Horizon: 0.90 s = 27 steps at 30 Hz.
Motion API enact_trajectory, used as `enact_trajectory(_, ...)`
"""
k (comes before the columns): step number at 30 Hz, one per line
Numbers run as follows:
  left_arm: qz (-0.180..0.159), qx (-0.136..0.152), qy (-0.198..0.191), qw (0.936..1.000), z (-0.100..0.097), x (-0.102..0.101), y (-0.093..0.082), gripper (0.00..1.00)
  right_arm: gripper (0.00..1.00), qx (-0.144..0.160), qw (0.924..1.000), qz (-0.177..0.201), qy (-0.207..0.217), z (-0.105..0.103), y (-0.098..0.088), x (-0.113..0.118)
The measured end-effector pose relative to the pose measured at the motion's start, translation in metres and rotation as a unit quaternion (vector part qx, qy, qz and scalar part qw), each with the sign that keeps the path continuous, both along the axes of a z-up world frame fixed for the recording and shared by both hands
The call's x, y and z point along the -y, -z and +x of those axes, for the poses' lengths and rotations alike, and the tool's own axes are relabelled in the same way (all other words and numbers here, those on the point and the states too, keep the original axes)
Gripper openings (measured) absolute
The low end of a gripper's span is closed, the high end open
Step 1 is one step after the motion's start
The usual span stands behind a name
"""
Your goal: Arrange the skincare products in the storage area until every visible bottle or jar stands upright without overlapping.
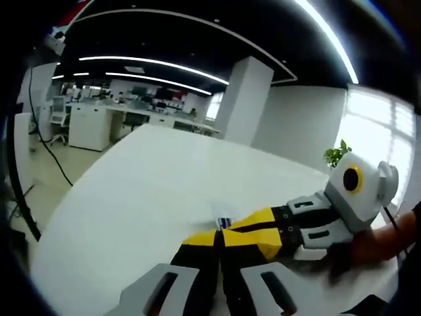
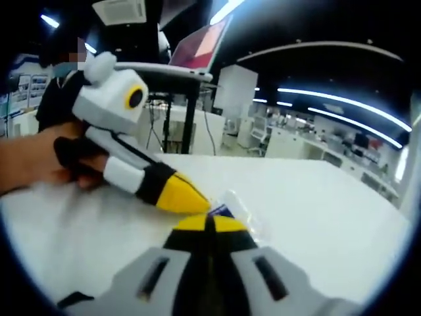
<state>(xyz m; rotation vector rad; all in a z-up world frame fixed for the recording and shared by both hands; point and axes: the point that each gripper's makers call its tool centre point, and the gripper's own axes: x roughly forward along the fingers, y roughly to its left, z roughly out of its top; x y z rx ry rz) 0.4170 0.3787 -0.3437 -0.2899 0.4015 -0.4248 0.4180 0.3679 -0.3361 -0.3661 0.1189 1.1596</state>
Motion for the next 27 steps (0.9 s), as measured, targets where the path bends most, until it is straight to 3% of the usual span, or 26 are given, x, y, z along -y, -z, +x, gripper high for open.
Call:
enact_trajectory(3, -0.001, 0.006, -0.001, 1.0000, -0.001, 0.000, -0.002, 0.00, 0.04, 0.001, 1.0000, 0.007, -0.001, -0.001, -0.002, 0.001)
enact_trajectory(8, -0.008, 0.021, 0.001, 0.9998, -0.003, 0.001, -0.007, 0.00, 0.07, 0.002, 0.9969, 0.078, 0.011, 0.004, -0.025, 0.004)
enact_trajectory(12, -0.026, 0.037, 0.001, 0.9990, -0.007, 0.001, -0.014, 0.00, 0.15, -0.008, 0.9936, 0.106, 0.038, 0.015, -0.031, 0.010)
enact_trajectory(15, -0.042, 0.049, -0.002, 0.9979, -0.009, 0.000, -0.020, 0.00, 0.19, -0.019, 0.9914, 0.116, 0.057, 0.027, -0.033, 0.016)
enact_trajectory(18, -0.064, 0.059, 0.000, 0.9962, -0.013, 0.000, -0.026, 0.00, 0.24, -0.026, 0.9906, 0.120, 0.060, 0.025, -0.035, 0.020)
enact_trajectory(27, -0.081, 0.071, 0.010, 0.9941, -0.019, 0.006, -0.032, 0.00, 0.26, -0.065, 0.9868, 0.131, 0.070, 0.025, -0.033, 0.027)
